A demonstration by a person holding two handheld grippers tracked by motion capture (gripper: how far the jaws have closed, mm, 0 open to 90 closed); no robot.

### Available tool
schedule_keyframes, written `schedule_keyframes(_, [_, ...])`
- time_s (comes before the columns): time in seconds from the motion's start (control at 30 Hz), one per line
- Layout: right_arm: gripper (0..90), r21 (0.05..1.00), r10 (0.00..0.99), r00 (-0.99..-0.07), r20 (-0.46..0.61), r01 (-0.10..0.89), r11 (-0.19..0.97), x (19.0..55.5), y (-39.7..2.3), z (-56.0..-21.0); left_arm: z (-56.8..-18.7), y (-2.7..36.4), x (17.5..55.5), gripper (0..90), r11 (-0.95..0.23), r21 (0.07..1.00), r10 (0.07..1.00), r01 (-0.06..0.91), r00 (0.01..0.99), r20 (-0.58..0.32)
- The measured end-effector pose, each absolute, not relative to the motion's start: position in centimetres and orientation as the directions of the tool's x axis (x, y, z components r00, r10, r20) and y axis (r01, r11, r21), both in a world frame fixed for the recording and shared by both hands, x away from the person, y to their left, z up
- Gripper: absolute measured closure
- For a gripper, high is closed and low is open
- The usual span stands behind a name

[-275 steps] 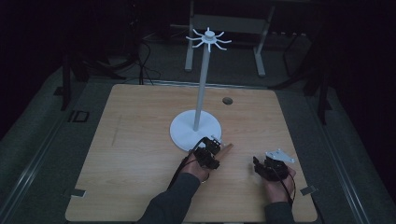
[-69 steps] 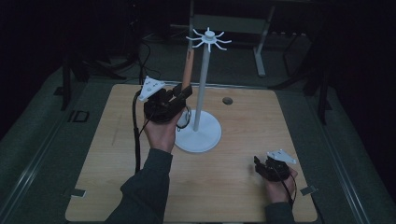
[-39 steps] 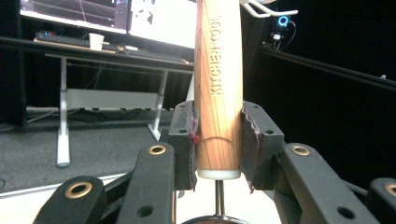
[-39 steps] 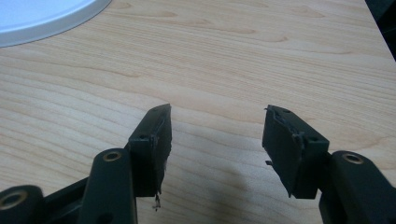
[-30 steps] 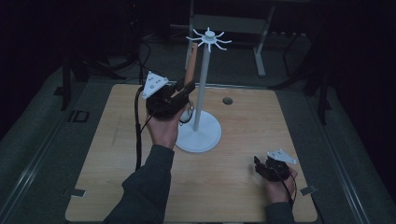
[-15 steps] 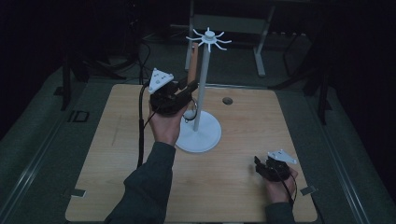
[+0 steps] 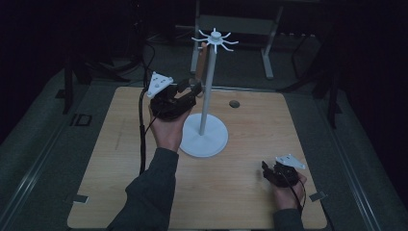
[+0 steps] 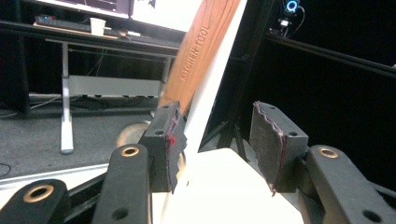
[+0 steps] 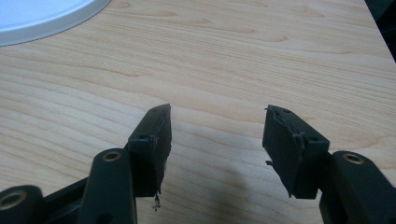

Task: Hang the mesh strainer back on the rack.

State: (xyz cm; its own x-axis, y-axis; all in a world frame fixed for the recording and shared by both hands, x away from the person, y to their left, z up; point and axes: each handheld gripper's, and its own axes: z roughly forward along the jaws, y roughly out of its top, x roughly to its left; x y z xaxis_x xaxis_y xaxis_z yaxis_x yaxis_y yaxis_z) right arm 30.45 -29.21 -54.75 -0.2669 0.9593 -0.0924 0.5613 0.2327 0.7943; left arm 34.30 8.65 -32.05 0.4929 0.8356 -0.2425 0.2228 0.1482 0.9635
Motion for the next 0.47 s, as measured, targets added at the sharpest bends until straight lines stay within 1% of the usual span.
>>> schedule_keyframes(0.47, [41.7, 0.791, 0.960, -0.264, -0.093, 0.566, 0.233, 30.52, -29.38, -54.82, -32.37, 9.13, 34.14, 53.1, 0.138, 0.963, 0.837, 0.233, 0.492, -0.239])
